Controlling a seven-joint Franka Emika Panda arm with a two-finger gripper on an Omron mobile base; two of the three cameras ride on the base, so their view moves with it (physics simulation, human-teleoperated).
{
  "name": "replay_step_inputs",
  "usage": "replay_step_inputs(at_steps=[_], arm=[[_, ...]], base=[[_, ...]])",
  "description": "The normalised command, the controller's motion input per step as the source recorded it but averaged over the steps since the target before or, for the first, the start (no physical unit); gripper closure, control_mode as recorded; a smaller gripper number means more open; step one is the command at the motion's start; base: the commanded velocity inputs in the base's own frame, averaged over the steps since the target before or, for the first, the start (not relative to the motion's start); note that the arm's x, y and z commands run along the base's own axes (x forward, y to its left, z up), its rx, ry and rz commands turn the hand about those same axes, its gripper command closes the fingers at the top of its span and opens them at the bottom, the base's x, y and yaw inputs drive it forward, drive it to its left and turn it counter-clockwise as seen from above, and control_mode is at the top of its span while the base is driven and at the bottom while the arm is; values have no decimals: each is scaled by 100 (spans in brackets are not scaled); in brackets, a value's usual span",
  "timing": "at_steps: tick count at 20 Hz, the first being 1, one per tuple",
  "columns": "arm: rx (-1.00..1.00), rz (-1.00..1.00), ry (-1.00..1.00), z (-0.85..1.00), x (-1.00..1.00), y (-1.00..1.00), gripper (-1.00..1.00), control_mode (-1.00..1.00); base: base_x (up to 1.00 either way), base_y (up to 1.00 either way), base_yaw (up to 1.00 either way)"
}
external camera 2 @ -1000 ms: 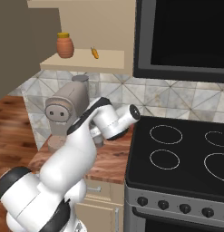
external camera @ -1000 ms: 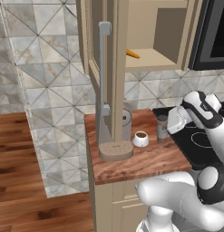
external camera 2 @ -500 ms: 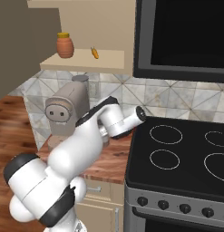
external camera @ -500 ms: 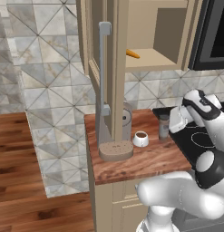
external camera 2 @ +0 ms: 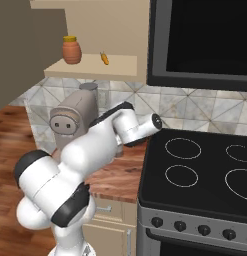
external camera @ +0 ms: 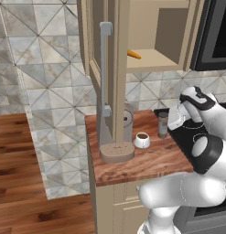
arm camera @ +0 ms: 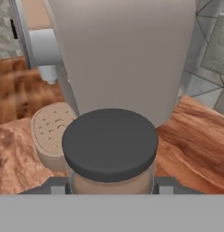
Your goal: Pick the cinnamon and honey bottle from the cabinet and place them next to the mug.
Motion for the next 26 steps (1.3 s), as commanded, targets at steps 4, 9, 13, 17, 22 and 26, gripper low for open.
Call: replay_step_inputs(at_steps=[4, 9, 13, 17, 22, 26], arm=[[0, 0, 0, -22, 1, 0, 100, -100], [0, 0, 0, -35, 0, 0, 100, -100], [0, 0, 0, -31, 0, 0, 100, -100], [0, 0, -2, -19, 0, 0, 100, -100], [0, 0, -7, -7, 0, 0, 100, -100], [1, 0, -5, -3, 0, 0, 100, -100]], base=[[0, 0, 0], [0, 0, 0], [0, 0, 0], [0, 0, 0], [0, 0, 0], [0, 0, 0]])
